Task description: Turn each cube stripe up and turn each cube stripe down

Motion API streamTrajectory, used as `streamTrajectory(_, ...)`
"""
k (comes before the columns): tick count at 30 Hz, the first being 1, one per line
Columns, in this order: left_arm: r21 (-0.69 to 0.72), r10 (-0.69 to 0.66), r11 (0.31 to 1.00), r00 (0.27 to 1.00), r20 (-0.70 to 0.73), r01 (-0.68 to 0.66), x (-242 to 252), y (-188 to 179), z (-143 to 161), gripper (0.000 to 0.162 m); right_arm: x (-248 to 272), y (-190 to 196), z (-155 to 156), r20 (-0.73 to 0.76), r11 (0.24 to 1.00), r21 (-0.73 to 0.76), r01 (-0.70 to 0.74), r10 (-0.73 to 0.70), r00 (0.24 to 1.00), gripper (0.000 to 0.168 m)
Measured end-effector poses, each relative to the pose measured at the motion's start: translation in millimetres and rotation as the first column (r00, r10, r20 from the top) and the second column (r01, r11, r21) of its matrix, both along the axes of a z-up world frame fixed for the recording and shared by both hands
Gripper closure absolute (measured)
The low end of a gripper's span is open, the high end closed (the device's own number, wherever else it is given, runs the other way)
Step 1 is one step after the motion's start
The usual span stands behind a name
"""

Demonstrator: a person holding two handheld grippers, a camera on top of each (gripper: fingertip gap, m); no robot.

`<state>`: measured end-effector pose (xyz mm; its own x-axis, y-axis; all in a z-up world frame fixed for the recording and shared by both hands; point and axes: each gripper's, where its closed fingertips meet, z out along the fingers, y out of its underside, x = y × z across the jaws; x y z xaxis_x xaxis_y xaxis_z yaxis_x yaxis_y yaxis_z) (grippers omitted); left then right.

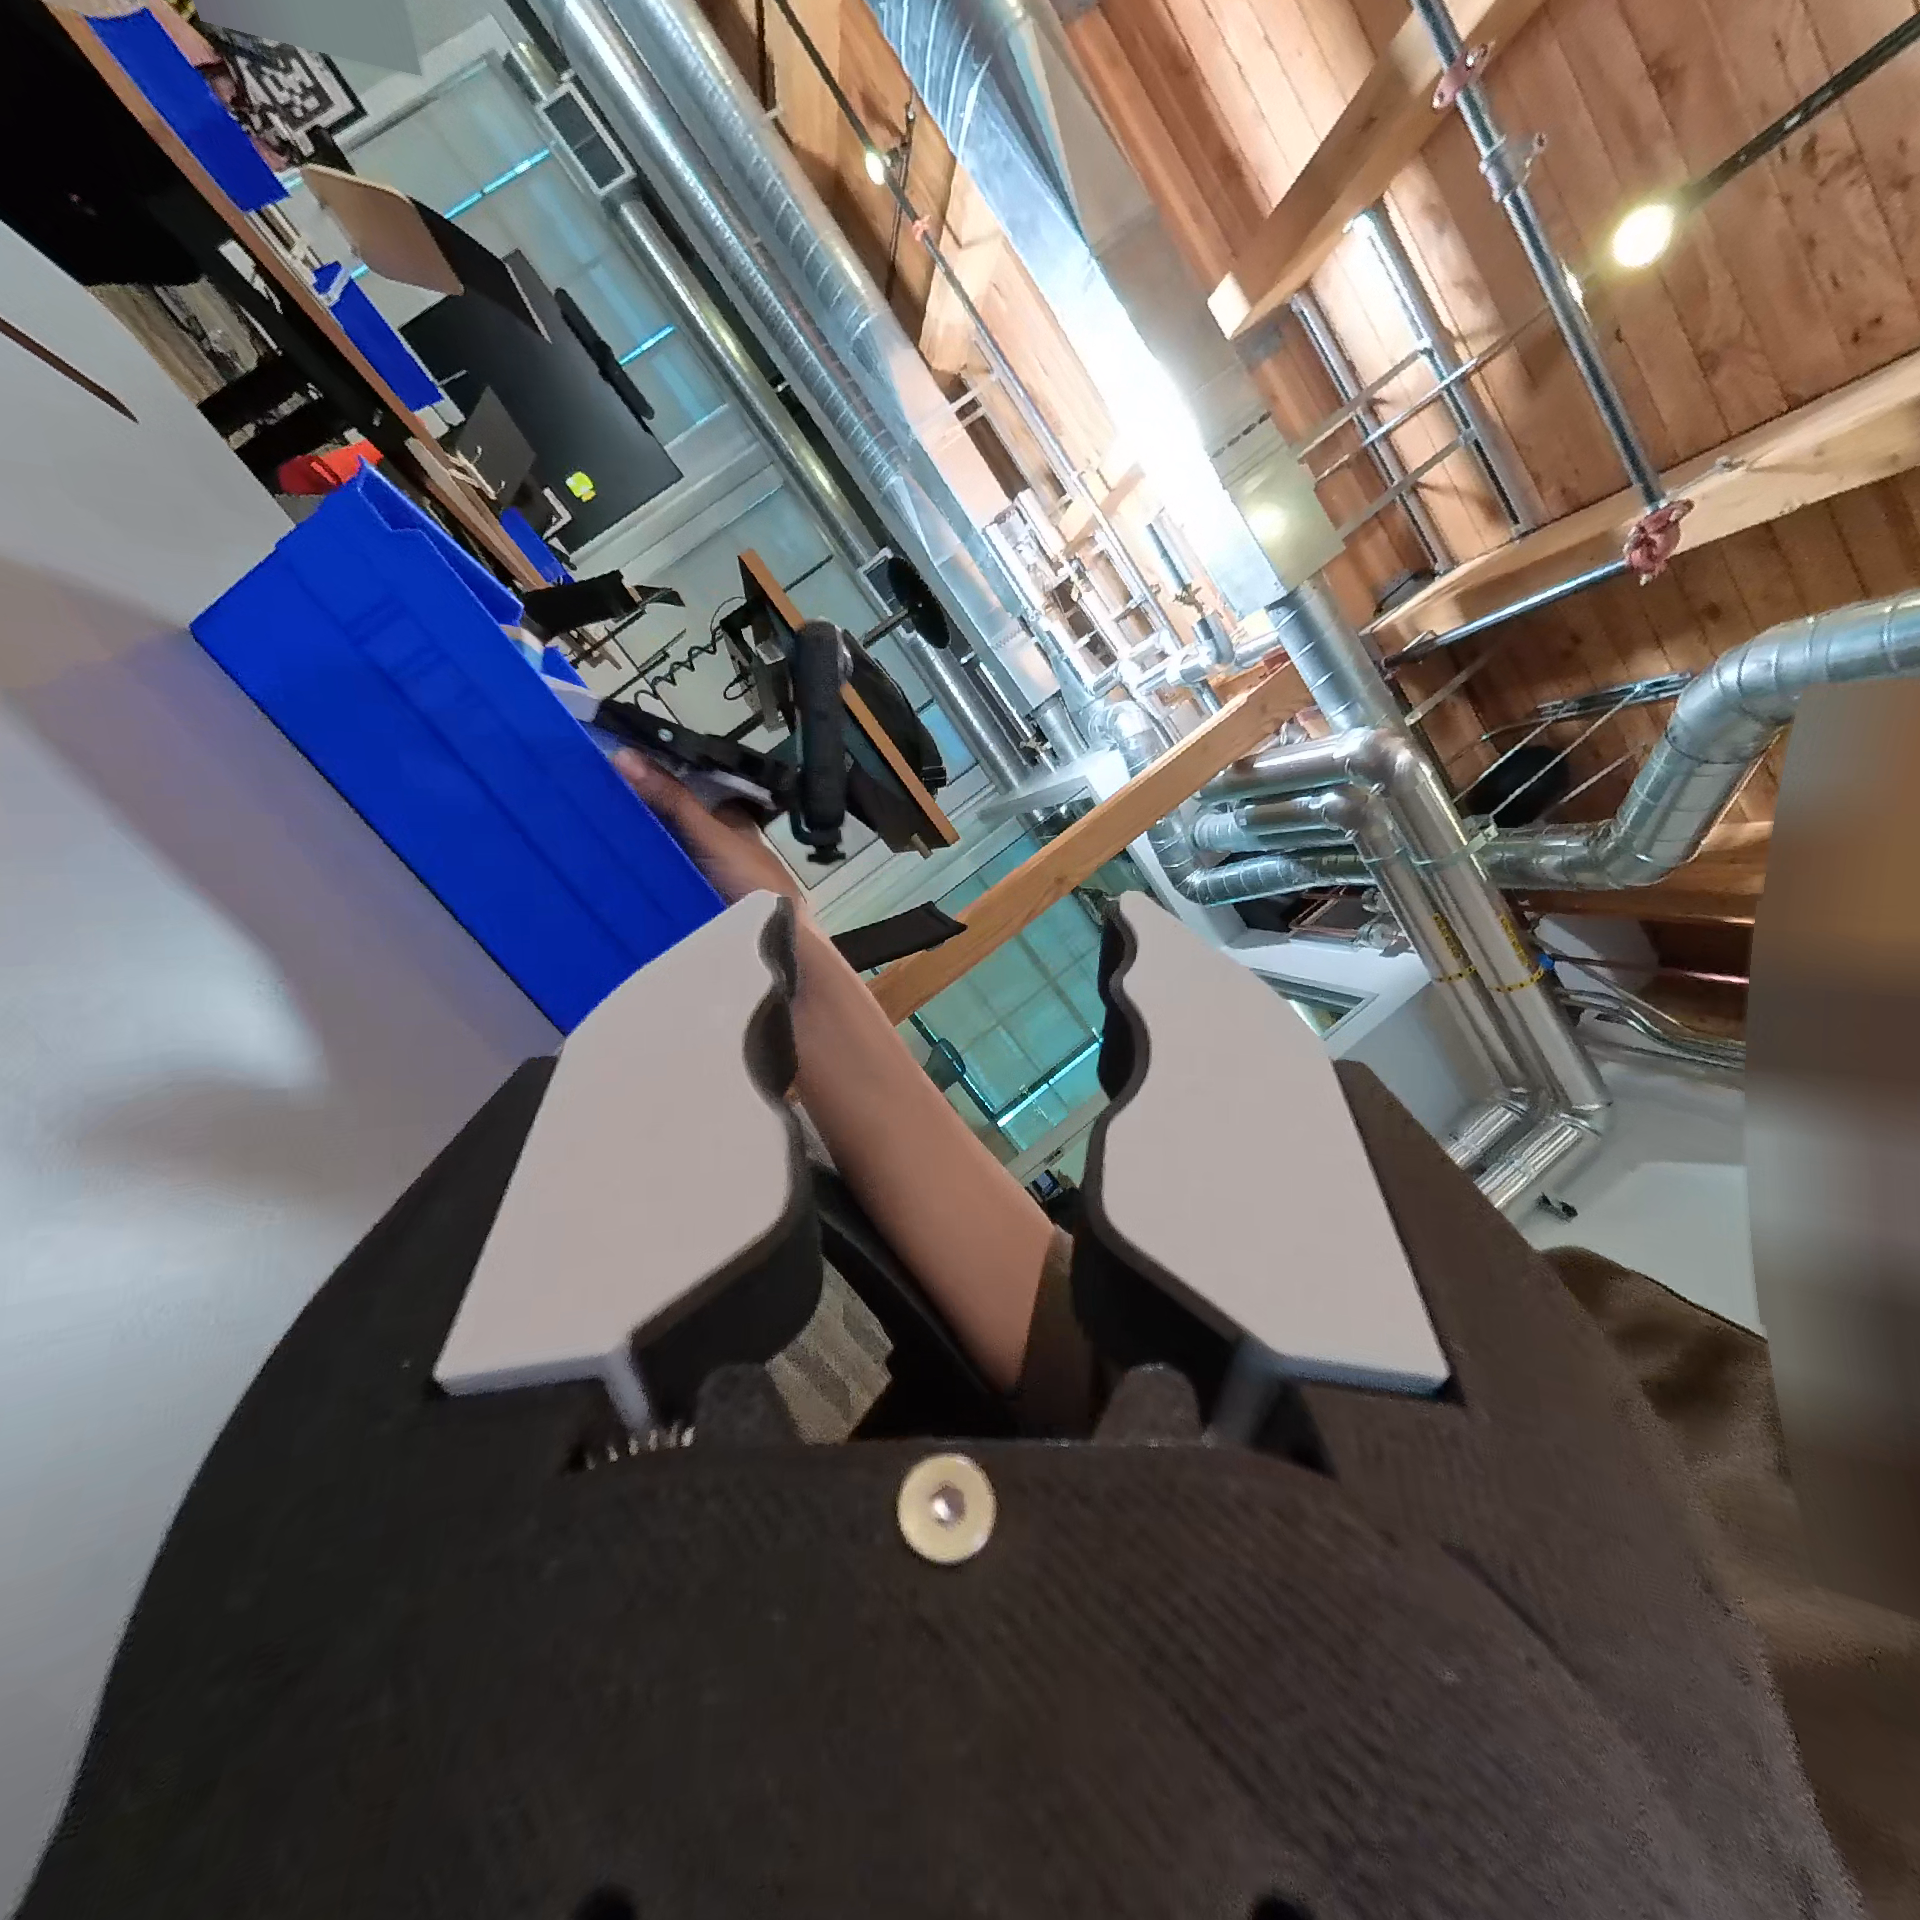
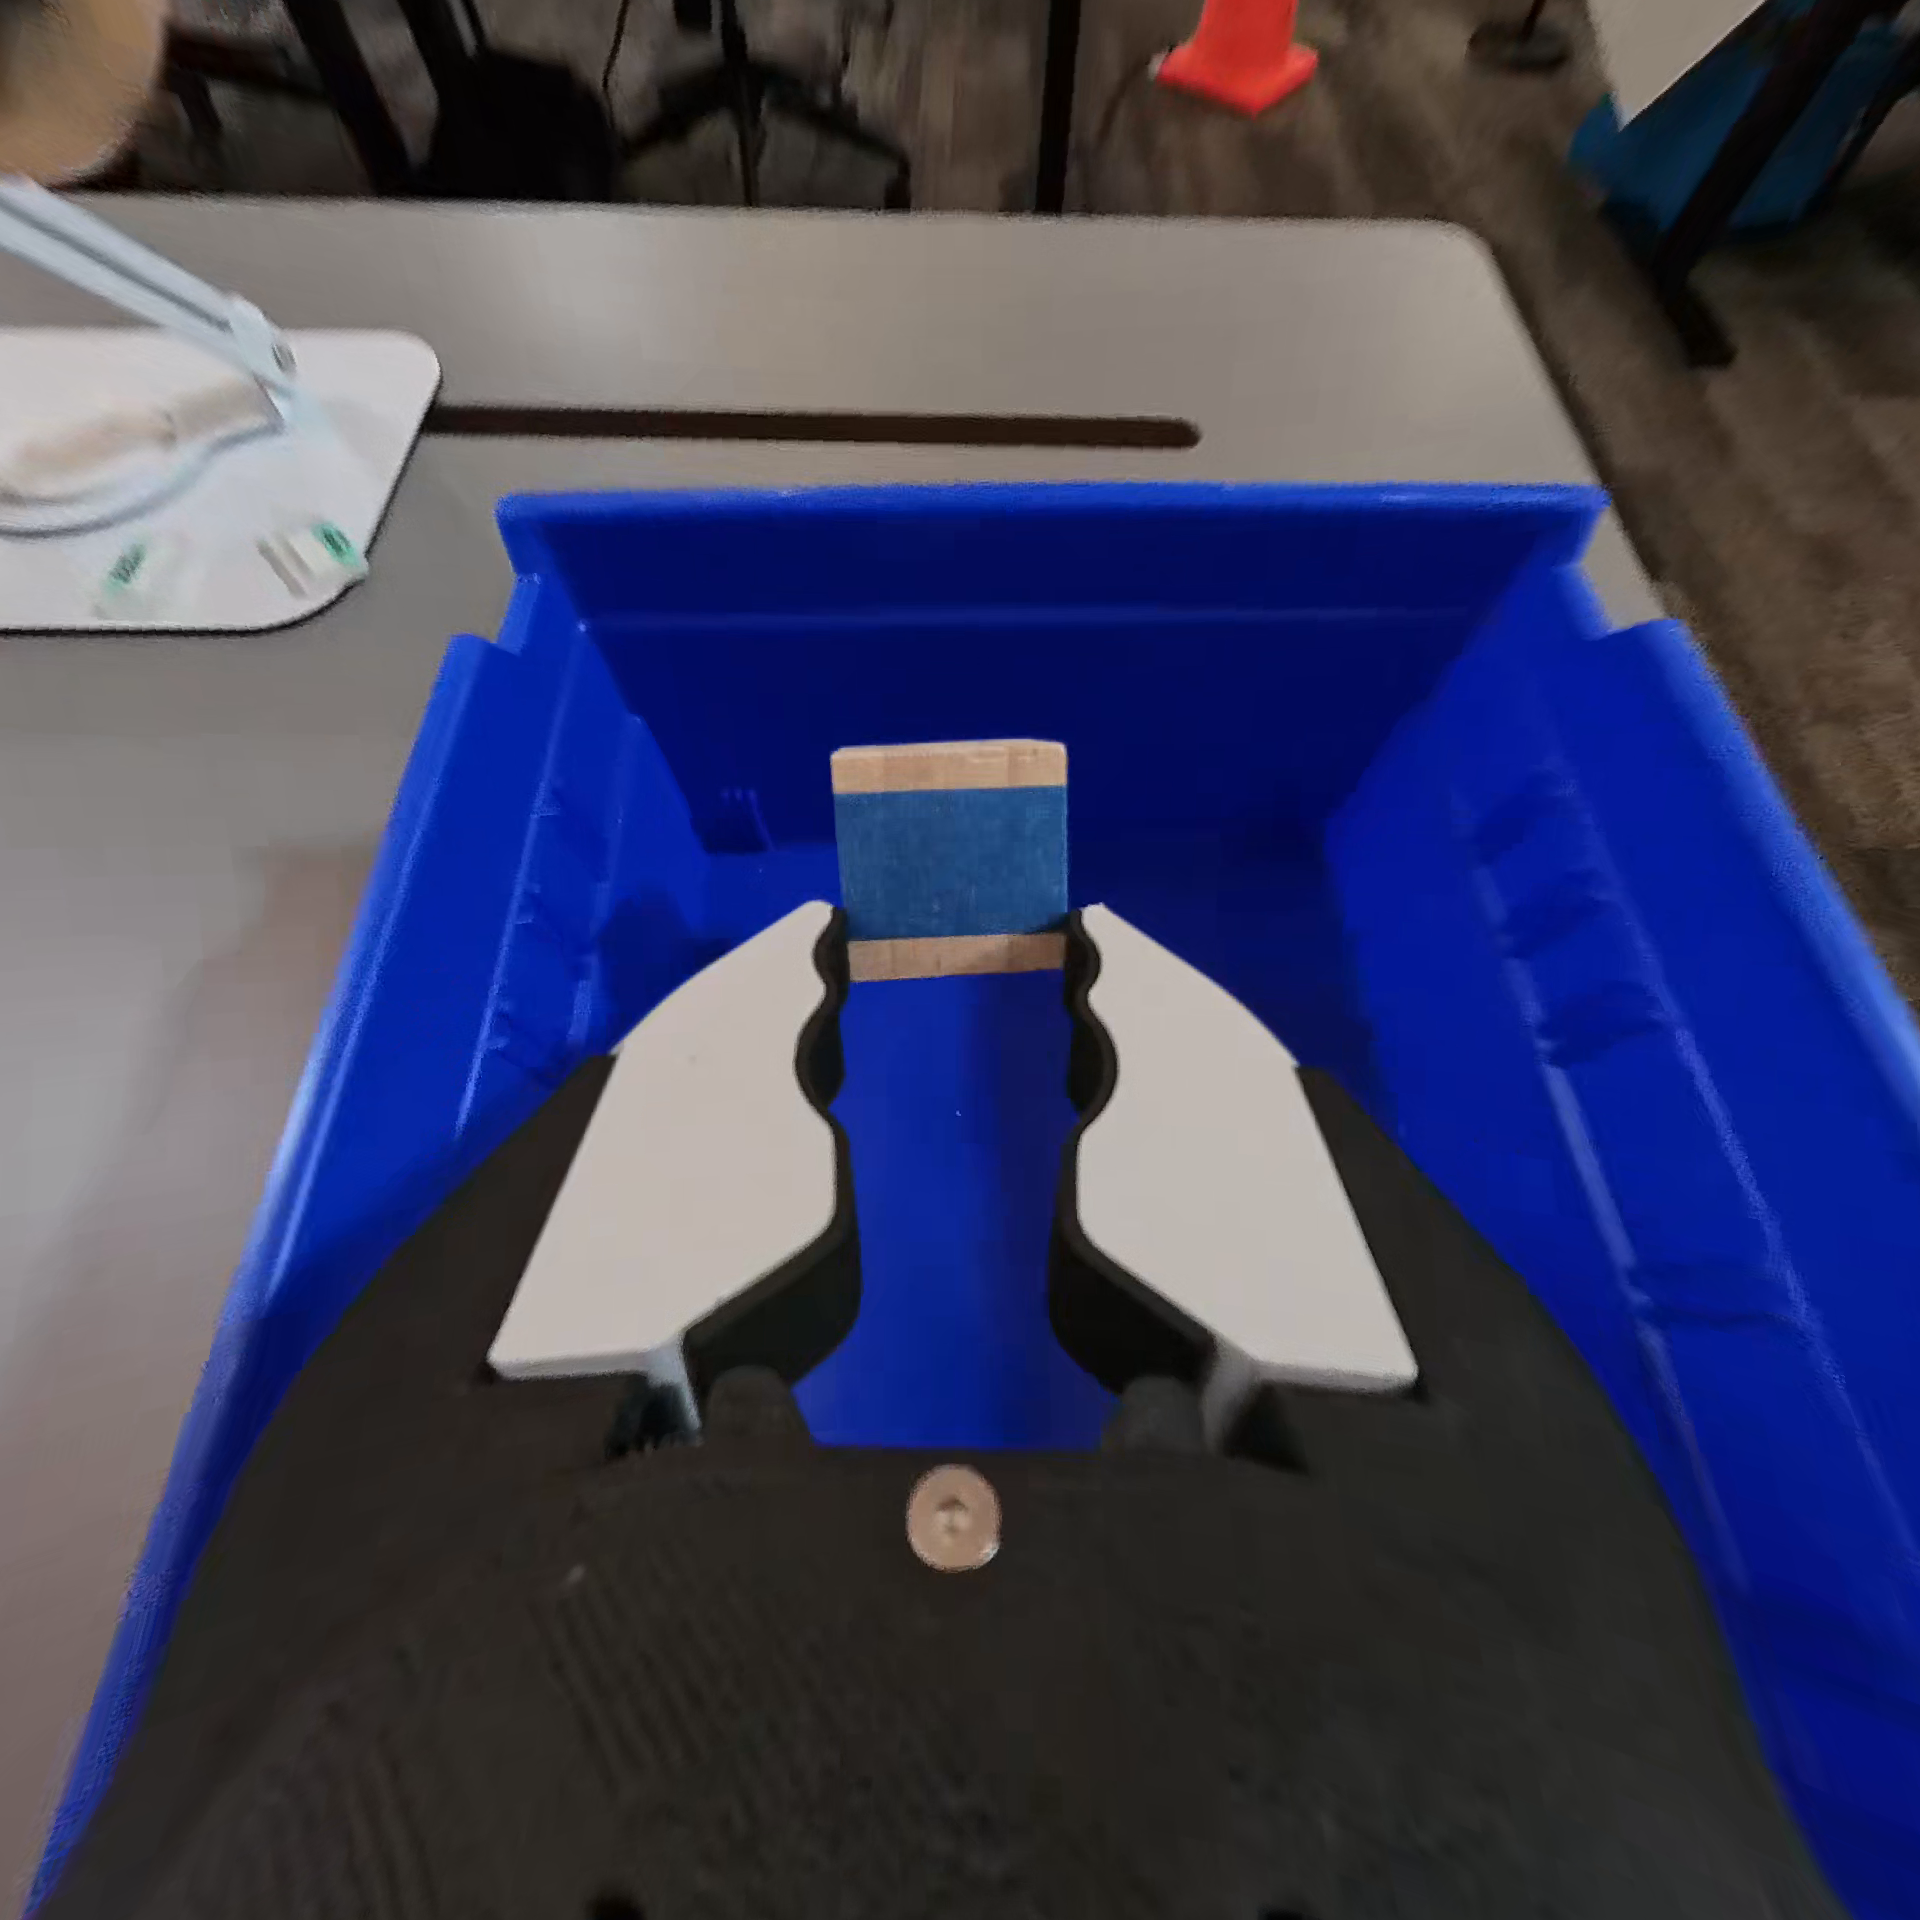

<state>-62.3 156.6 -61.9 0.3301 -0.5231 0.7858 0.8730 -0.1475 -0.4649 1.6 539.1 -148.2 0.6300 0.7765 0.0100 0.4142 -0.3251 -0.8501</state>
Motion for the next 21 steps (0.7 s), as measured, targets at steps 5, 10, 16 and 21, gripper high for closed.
streamTrajectory(5,-0.019,0.038,0.999,0.999,-0.017,-0.039,3,-18,-5,0.106,-26,-5,-24,0.071,0.989,-0.136,-0.059,0.069,0.995,0.127)
streamTrajectory(10,0.025,0.101,0.995,0.995,-0.008,-0.101,-3,-36,2,0.108,-38,-10,-39,0.145,0.982,-0.186,-0.042,0.07,0.987,0.127)
streamTrajectory(16,0.029,0.129,0.991,0.991,0.038,-0.13,-13,-43,2,0.109,-40,-11,-38,0.132,0.981,-0.191,-0.037,0.063,0.989,0.125)
streamTrajectory(21,0.03,0.101,0.994,0.994,0.041,-0.103,-11,-41,2,0.111,-35,-12,-20,0.025,0.976,-0.208,-0.061,0.067,0.997,0.118)
